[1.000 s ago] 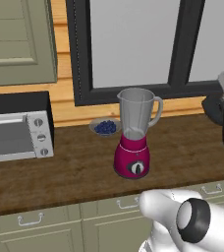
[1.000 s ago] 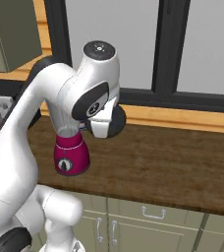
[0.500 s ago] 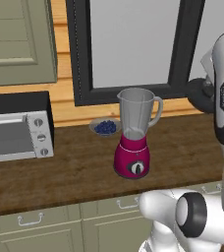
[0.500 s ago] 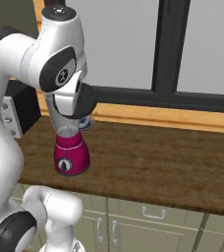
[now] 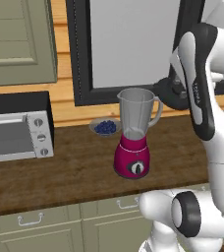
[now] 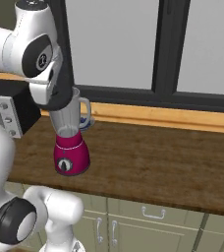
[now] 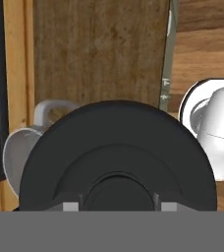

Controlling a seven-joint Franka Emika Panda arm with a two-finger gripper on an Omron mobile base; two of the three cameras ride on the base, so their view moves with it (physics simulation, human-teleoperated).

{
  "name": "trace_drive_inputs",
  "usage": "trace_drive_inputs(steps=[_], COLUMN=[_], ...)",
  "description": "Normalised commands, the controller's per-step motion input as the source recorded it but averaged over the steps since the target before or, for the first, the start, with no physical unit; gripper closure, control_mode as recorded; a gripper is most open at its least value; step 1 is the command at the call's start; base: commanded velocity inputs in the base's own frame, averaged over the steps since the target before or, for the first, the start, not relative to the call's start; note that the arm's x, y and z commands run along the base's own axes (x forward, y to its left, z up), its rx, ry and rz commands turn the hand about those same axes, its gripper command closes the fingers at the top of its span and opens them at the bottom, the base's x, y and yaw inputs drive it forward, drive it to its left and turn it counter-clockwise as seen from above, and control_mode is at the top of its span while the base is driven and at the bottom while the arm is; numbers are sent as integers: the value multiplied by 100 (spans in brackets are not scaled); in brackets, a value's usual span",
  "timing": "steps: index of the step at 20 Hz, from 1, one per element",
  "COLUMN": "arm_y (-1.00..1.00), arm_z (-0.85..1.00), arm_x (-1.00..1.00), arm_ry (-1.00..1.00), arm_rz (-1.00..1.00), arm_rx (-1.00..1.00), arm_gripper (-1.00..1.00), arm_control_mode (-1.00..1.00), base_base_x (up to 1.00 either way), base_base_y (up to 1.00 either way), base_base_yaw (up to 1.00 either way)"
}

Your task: Close the lid blender by securely placing the lid on top.

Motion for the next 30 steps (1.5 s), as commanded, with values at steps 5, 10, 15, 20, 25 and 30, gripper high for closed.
trace_drive_inputs(steps=[5, 10, 15, 20, 25, 30], arm_y=[35, 29, 16, 3, 1, 0], arm_z=[0, 1, 0, 0, -5, -11], arm_x=[52, 36, 22, 33, 13, 0], arm_ry=[8, 13, 17, 17, 7, -1], arm_rz=[6, 4, 1, 0, 0, 0], arm_rx=[0, 0, 0, 0, 0, 0], arm_gripper=[100, 100, 100, 100, 100, 100], arm_control_mode=[-100, -100, -100, -100, -100, -100], base_base_x=[0, 0, 0, 0, 0, 0], base_base_y=[0, 0, 0, 0, 0, 0], base_base_yaw=[0, 0, 0, 0, 0, 0])
